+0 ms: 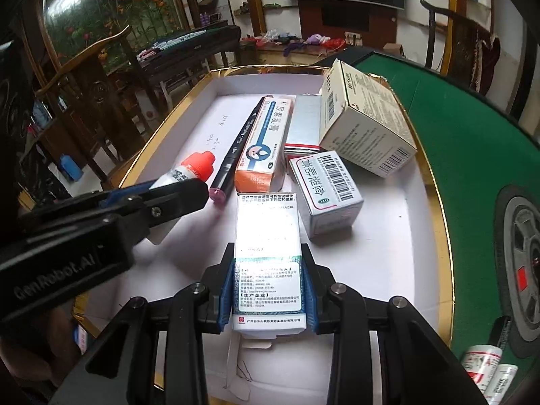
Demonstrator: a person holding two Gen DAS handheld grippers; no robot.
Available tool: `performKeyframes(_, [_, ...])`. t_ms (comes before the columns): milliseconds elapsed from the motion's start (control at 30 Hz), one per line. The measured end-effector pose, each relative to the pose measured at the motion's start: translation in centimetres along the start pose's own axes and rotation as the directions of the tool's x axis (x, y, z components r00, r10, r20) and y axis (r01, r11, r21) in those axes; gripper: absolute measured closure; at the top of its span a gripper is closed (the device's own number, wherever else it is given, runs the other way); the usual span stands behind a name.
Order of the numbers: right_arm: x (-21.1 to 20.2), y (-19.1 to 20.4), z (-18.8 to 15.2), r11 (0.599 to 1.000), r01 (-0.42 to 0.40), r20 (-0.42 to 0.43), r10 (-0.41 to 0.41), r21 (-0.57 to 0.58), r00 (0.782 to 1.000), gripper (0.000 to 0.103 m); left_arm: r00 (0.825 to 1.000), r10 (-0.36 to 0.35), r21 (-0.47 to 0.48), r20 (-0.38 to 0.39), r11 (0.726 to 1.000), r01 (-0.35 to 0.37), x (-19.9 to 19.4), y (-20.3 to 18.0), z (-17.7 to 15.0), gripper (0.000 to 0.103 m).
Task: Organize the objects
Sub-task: 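Lower and release the bottle with the left tool while the right tool releases the box, then move both open tools back over the items on the table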
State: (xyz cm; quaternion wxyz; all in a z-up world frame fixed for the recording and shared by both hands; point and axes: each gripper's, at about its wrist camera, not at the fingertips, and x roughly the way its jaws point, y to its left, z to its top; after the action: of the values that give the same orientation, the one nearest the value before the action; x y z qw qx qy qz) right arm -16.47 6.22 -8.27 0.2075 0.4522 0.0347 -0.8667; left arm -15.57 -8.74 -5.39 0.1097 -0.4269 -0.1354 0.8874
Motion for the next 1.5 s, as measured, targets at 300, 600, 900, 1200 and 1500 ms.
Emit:
performKeyframes(300, [-0.2, -0.7, -0.4, 1.0, -0.003, 0.008, 0.003, 0.007, 1.0, 0.068, 1.0, -0.011, 0.0, -0.006, 1.0, 0.011, 0.2, -0.2, -0.1, 0.077])
performKeyframes(600, [-0.6, -0.9, -0.5, 1.0, -0.016, 0.011, 0.016, 0.015, 1.0, 0.068, 1.0, -0.006, 0.0, -0.008, 1.0, 0.006, 0.2, -0.1, -0.2, 0.077])
performKeyframes(900, [-2.2, -1.9, -0.2, 0.998, -0.043, 0.038, 0.041, 0.056, 0.998, 0.068, 1.0, -0.025, 0.005, 0.004, 1.0, 0.025, -0.1, -0.1, -0.3, 0.077])
performKeyframes(1200, [-4.6, -2.6, -0.5, 0.996, -0.059, 0.09, 0.052, 0.073, 0.995, 0.067, 0.999, -0.044, 0.02, 0.009, 0.999, 0.043, -0.2, -0.6, -0.3, 0.077])
performKeyframes(1500, [-6.4, -4.0, -1.1, 0.991, -0.085, 0.116, 0.072, 0.108, 0.991, 0.067, 0.998, -0.067, 0.047, 0.018, 0.997, 0.066, -0.7, -1.3, -0.6, 0.077])
